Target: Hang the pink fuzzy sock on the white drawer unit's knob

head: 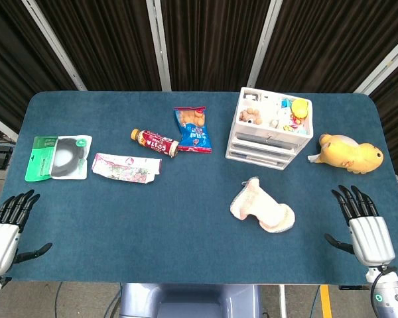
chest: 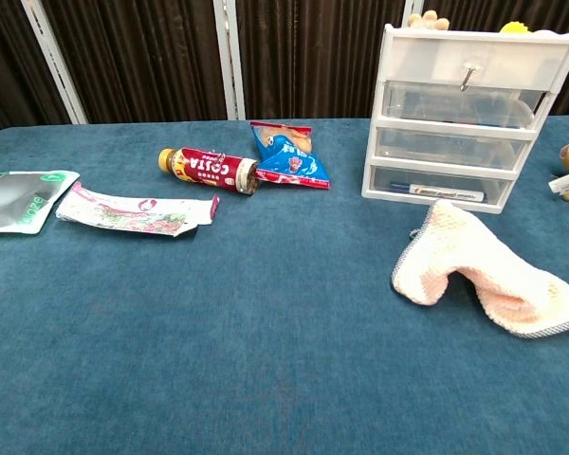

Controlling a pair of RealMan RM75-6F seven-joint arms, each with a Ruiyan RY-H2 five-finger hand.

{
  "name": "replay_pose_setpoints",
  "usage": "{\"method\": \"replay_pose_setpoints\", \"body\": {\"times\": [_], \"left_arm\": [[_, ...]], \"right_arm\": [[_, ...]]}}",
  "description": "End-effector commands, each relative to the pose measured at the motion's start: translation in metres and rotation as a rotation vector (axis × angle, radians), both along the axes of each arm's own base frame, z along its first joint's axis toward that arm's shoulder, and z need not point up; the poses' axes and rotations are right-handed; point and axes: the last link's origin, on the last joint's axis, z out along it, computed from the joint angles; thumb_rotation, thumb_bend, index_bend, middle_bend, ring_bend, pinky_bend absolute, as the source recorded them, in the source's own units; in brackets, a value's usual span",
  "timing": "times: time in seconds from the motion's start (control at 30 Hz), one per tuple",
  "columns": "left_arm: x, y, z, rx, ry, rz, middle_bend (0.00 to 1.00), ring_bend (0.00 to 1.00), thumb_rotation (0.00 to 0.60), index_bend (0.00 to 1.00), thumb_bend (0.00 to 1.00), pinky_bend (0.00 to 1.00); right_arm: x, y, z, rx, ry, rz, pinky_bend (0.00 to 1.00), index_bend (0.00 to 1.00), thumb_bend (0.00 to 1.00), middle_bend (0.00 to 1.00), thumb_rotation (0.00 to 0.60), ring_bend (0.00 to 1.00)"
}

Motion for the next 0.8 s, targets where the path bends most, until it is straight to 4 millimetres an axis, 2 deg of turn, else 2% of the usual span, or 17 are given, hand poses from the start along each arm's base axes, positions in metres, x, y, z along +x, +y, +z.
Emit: {"method": "replay_pose_setpoints", "body": {"times": [0.03, 0.23, 0.37, 0.43, 0.53, 0.67, 0.7, 0.8], "left_arm": [[0.0, 0.0, 0.001, 0.003, 0.001, -0.003, 0.0, 0.0, 0.6, 0.0, 0.0, 0.0], [0.001, -0.001, 0.0, 0.001, -0.003, -0.005, 0.0, 0.0, 0.6, 0.0, 0.0, 0.0], [0.001, 0.0, -0.001, 0.0, -0.007, -0.001, 0.0, 0.0, 0.6, 0.0, 0.0, 0.0], [0.001, 0.0, -0.001, -0.002, -0.007, 0.001, 0.0, 0.0, 0.6, 0.0, 0.0, 0.0], [0.0, 0.001, 0.0, -0.002, -0.011, 0.006, 0.0, 0.0, 0.6, 0.0, 0.0, 0.0], [-0.001, 0.001, 0.002, -0.001, -0.019, 0.012, 0.0, 0.0, 0.6, 0.0, 0.0, 0.0], [-0.001, 0.002, 0.003, -0.001, -0.028, 0.012, 0.0, 0.0, 0.6, 0.0, 0.0, 0.0], [-0.001, 0.001, 0.003, -0.011, -0.034, 0.012, 0.0, 0.0, 0.6, 0.0, 0.0, 0.0]], "right_arm": [[0.001, 0.001, -0.001, 0.006, -0.01, -0.004, 0.17, 0.09, 0.0, 0.06, 0.6, 0.0], [0.01, 0.002, -0.007, 0.035, -0.084, -0.039, 0.17, 0.09, 0.0, 0.08, 0.6, 0.0], [0.027, -0.002, -0.021, 0.119, -0.268, -0.176, 0.17, 0.12, 0.0, 0.1, 0.6, 0.01], [0.038, -0.01, -0.029, 0.159, -0.321, -0.226, 0.18, 0.14, 0.0, 0.12, 0.6, 0.02], [0.052, -0.025, -0.041, 0.164, -0.295, -0.223, 0.19, 0.18, 0.01, 0.15, 0.6, 0.06], [0.067, -0.043, -0.07, 0.161, -0.261, -0.224, 0.21, 0.2, 0.01, 0.18, 0.6, 0.08], [0.074, -0.049, -0.085, 0.18, -0.251, -0.223, 0.21, 0.2, 0.01, 0.18, 0.6, 0.08], [0.078, -0.059, -0.104, 0.165, -0.232, -0.243, 0.21, 0.21, 0.01, 0.18, 0.6, 0.08]]}}
